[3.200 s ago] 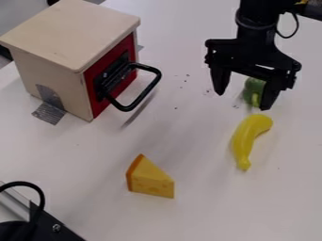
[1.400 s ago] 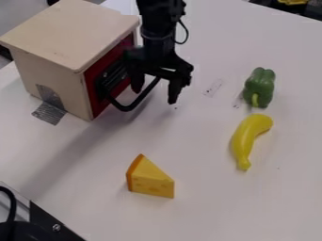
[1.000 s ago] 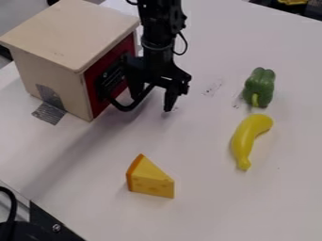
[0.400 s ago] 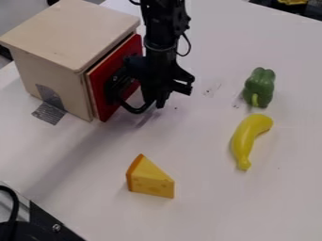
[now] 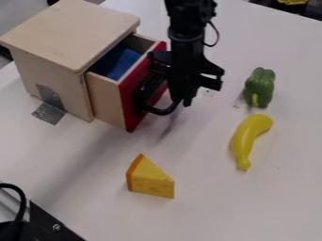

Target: Open the drawer

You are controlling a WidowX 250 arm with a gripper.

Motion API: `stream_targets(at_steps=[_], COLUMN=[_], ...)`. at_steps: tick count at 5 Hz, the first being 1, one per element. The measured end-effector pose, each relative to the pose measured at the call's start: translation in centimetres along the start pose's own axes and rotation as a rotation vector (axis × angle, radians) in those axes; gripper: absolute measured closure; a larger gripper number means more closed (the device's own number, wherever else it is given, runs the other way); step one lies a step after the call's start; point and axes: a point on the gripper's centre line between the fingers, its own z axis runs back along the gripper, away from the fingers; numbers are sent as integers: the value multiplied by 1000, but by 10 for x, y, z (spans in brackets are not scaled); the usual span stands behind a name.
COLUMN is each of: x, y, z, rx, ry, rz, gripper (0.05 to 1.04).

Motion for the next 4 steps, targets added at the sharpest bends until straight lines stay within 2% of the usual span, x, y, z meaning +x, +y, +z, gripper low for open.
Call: stream_targets(at_steps=[1,3,4], x=[0,-5,-8], y=[-29,-34,-29], z=[-8,-16,-16], rx=[-6,3,4], ry=[21,44,68], rz=[-39,7,39], gripper=[967,943,713])
